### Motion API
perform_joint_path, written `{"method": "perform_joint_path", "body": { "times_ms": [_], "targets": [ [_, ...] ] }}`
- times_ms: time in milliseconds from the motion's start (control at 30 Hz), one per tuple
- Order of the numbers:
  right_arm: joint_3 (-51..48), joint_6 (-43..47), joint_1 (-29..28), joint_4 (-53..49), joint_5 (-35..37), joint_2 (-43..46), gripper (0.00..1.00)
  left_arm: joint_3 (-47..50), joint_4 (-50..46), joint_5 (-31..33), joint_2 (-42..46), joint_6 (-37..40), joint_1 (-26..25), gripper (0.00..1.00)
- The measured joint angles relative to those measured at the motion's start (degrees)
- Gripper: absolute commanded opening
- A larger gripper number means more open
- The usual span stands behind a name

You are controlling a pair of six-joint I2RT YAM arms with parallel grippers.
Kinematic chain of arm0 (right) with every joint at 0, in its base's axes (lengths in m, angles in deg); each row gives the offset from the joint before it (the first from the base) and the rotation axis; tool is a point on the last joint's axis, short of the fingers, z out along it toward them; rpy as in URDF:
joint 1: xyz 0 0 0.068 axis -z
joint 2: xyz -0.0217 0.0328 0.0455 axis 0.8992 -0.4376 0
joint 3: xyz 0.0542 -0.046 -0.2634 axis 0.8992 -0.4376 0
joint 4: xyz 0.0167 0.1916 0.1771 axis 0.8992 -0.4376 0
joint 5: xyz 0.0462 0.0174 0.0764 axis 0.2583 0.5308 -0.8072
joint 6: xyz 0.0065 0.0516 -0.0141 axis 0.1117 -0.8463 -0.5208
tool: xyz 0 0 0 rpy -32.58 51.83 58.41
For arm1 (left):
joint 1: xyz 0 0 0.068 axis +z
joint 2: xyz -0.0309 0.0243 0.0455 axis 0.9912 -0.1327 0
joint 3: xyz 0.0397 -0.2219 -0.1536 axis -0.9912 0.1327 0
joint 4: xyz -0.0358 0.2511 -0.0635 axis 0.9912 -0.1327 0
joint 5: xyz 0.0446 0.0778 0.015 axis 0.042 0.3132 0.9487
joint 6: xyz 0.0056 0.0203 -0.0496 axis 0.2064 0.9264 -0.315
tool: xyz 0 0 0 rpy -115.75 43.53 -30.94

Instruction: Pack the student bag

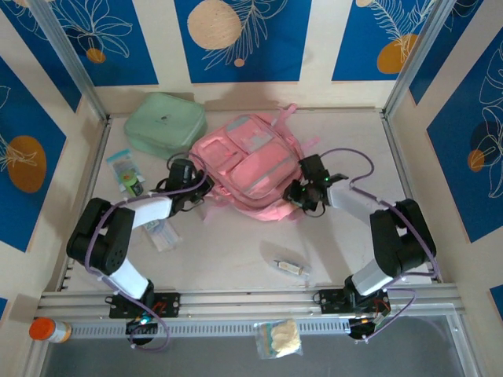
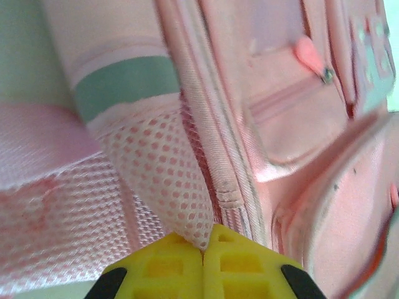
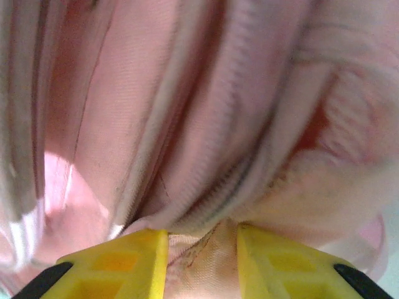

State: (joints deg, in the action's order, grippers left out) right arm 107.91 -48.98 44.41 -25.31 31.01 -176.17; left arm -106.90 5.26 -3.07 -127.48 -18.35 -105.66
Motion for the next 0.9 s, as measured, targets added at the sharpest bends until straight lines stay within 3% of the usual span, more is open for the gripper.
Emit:
{"method": "perform_joint_path", "body": {
  "times_ms": [200, 433, 533, 667, 767, 900],
  "targets": [
    [2.86, 3.67, 9.07, 1.22, 0.0, -0.57, 0.45, 1.25, 0.46, 5.44, 1.31, -6.34, -9.79, 0.0],
    [2.54, 6.51, 8.55, -5.6, 0.76, 10.4, 0.52, 1.68, 0.44, 9.62, 1.77, -12.11, -14.43, 0.0],
    [1.88, 6.71, 4.2, -8.9, 2.43, 15.21, 0.52, 1.75, 0.44, 10.99, 2.36, -13.88, -15.34, 0.0],
    [-0.37, 6.01, -8.92, -11.3, 6.12, 19.06, 0.51, 2.05, 0.42, 12.46, 3.37, -15.87, -16.63, 0.0],
    [-2.54, 5.29, -19.45, -9.9, 8.96, 19.04, 0.48, 2.08, 0.46, 12.76, 3.72, -16.94, -17.7, 0.0],
    [-4.61, 2.78, -26.82, -6.05, 12.02, 15.72, 0.45, 2.12, 0.48, 12.81, 4.09, -18.47, -18.93, 0.0]
  ]
}}
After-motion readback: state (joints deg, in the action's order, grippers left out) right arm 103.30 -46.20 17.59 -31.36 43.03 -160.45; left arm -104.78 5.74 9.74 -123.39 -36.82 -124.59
